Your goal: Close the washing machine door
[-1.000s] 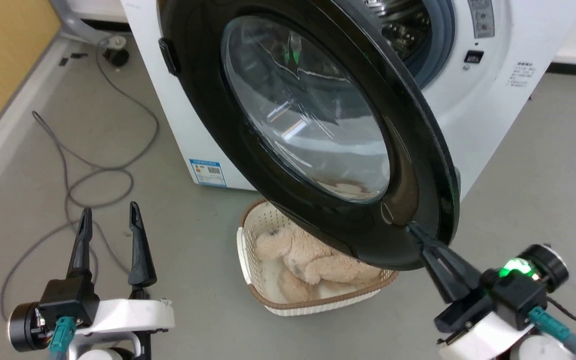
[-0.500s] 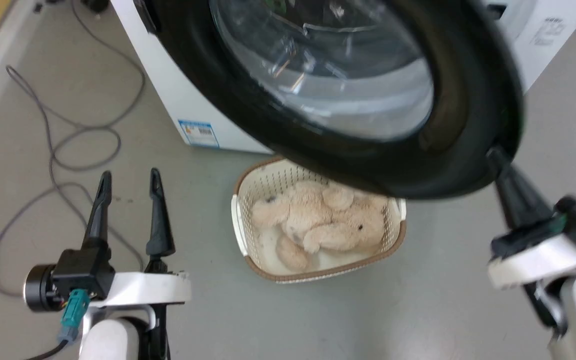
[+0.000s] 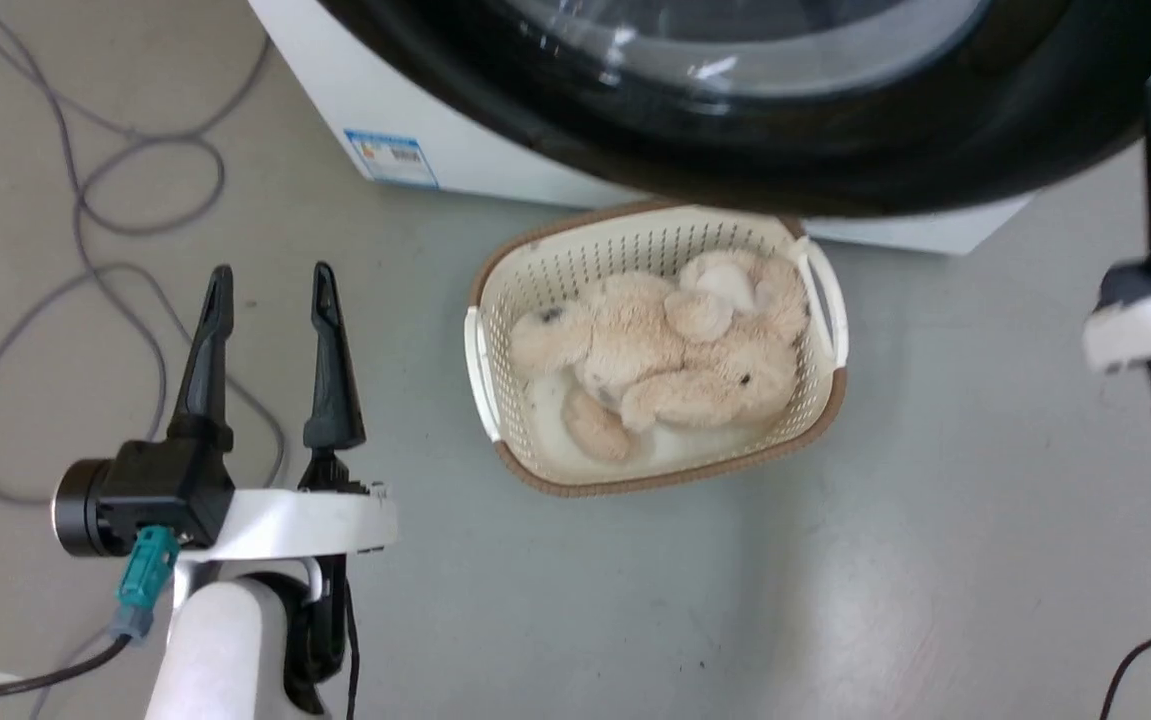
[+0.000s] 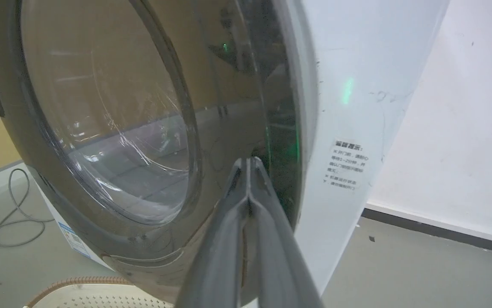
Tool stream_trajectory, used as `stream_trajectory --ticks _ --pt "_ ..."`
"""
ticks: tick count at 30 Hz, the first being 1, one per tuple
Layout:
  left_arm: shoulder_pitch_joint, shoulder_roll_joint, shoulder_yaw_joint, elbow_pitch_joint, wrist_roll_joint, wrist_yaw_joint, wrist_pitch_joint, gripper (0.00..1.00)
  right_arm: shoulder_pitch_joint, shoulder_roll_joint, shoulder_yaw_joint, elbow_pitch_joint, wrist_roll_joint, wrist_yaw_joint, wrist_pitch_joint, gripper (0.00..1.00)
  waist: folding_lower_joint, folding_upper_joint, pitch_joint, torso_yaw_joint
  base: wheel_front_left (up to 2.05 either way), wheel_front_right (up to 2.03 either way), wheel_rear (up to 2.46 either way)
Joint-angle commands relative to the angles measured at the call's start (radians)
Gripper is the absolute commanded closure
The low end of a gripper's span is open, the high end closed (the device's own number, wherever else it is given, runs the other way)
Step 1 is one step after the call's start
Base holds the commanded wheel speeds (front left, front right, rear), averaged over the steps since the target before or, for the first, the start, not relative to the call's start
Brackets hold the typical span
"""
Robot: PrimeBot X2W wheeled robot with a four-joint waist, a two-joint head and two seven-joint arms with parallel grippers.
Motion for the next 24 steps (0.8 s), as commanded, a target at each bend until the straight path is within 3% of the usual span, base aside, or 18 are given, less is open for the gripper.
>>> stream_trajectory --ticks 1,16,24 --pt "-0.019 0.0 0.0 -0.004 -0.004 0.004 -0.004 0.0 -0.042 -0.009 -0.009 0.019 -0.013 -0.001 -0.003 1.0 -0.0001 0.0 0.024 0.006 0.0 0.0 0.0" --pt "-0.055 0.0 -0.007 0.006 -0.012 0.006 -0.004 0.0 -0.26 -0.032 -0.044 0.245 -0.077 -0.001 -0.003 1.0 -0.0001 0.0 0.061 0.014 0.0 0.0 0.0" --pt "-0.053 0.0 0.0 0.013 -0.013 0.008 -0.004 0.0 -0.282 -0.01 -0.075 0.278 -0.114 -0.001 -0.003 1.0 -0.0001 0.0 0.044 0.009 0.0 0.0 0.0"
